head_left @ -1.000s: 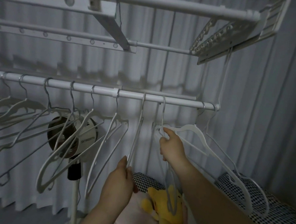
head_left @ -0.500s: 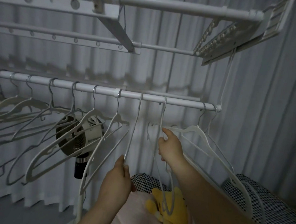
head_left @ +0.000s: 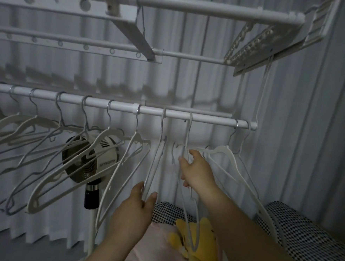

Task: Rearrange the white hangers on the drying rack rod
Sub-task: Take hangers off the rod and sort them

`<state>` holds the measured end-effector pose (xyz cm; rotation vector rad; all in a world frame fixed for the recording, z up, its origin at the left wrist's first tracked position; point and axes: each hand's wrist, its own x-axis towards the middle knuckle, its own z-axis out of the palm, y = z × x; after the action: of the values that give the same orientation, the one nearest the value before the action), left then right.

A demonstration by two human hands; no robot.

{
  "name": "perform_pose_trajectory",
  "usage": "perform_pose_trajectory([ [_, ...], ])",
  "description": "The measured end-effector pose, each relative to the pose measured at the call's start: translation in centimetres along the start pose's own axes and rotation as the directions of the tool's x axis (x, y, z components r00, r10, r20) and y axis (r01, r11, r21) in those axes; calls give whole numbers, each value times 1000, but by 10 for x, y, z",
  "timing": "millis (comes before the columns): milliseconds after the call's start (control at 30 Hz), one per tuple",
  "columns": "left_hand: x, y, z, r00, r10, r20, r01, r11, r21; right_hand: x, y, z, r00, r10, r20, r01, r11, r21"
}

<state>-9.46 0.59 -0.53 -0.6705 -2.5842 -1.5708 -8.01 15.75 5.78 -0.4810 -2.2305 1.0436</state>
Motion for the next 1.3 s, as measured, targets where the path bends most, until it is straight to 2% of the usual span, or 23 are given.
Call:
perform_pose_trajectory([
  [133, -4, 12, -2, 998, 31, -58, -30, 999, 30, -14, -5, -32, 984, -148, -100, 121, 965, -233],
  [200, -7, 21, -2, 988, 89, -128, -84, 995, 45, -21, -7, -56, 954, -238, -184, 188, 949, -254],
  [267, -11, 31, -1, 955, 179, -235, -162, 983, 89, -27, -5, -86, 921, -262, -289, 200, 953, -229],
  [367, -22, 52, 3, 879, 335, -340, -341, 939, 45, -28, 11, -134, 883, -169, -438, 123, 984, -133],
  [400, -29, 61, 5, 862, 367, -350, -402, 915, -31, -27, 19, -146, 886, -117, -448, 84, 992, -93],
  [467, -42, 78, 14, 874, 397, -279, -462, 856, -230, -28, 34, -163, 931, 36, -363, -44, 999, -15],
  [533, -53, 95, 28, 896, 412, -164, -442, 804, -397, -31, 44, -169, 960, 214, -180, -202, 976, 83],
  [600, -55, 106, 50, 911, 408, -63, -387, 791, -473, -32, 48, -171, 957, 280, -72, -269, 953, 139],
  [900, -34, 103, 136, 964, 198, 178, -149, 956, -253, -13, 51, -156, 973, 230, 27, -231, 959, 162],
  [1000, -32, 97, 142, 965, 169, 200, -102, 945, -310, -9, 57, -145, 960, 255, 114, -272, 946, 174],
  [1100, -31, 93, 138, 970, 122, 210, -28, 915, -402, -8, 64, -137, 953, 253, 164, -289, 921, 261],
  [1200, -31, 90, 128, 984, 69, 162, 18, 874, -485, -8, 69, -128, 965, 244, 99, -263, 889, 374],
  [1300, -30, 88, 117, 996, 57, 76, -16, 888, -459, -5, 73, -117, 975, 220, -9, -194, 879, 436],
])
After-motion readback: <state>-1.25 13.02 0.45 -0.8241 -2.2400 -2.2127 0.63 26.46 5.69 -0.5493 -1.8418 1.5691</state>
